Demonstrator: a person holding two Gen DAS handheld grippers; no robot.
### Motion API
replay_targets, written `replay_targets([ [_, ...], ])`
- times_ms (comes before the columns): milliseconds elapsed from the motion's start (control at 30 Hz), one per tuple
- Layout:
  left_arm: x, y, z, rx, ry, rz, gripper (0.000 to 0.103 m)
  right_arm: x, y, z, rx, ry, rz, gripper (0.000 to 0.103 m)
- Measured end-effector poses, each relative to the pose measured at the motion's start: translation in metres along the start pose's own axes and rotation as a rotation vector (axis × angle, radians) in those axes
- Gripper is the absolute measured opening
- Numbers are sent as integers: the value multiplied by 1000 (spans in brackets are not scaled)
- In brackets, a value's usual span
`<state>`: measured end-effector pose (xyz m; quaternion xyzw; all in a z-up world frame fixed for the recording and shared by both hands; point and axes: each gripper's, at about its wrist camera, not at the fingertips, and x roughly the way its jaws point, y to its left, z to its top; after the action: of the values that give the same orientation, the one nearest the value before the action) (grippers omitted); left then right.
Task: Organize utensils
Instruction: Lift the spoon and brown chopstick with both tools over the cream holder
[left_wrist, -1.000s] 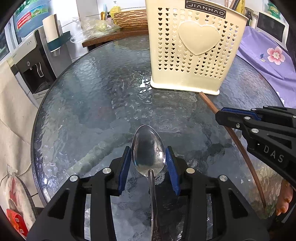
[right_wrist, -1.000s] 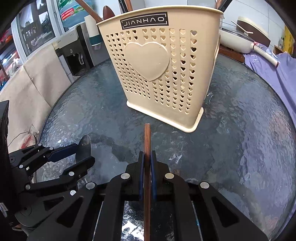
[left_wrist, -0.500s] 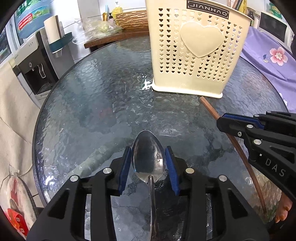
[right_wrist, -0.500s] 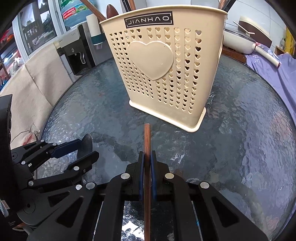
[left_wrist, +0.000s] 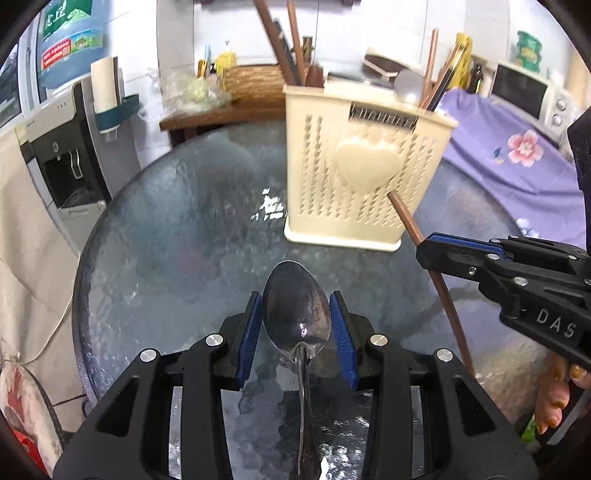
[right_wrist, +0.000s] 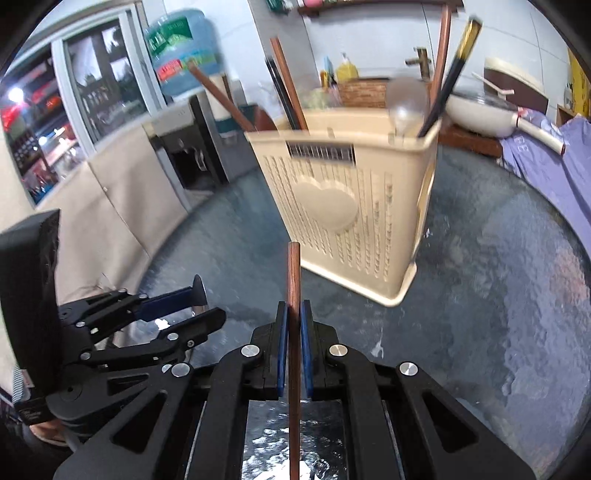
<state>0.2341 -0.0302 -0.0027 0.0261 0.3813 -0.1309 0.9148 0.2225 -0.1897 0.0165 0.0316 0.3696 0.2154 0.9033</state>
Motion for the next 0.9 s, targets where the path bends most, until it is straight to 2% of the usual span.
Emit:
replay_targets([
  [267,-37,-4,10,24,-75,-52,38,-41,7,11,-41,-86,40,7],
  [467,-56,-9,15,38,-110,-84,38,-57,4,14,-46,-99,89,7],
  [900,-65,-7,19,28,-132,-113,38,-76,8,14,-65,-114,95,7],
])
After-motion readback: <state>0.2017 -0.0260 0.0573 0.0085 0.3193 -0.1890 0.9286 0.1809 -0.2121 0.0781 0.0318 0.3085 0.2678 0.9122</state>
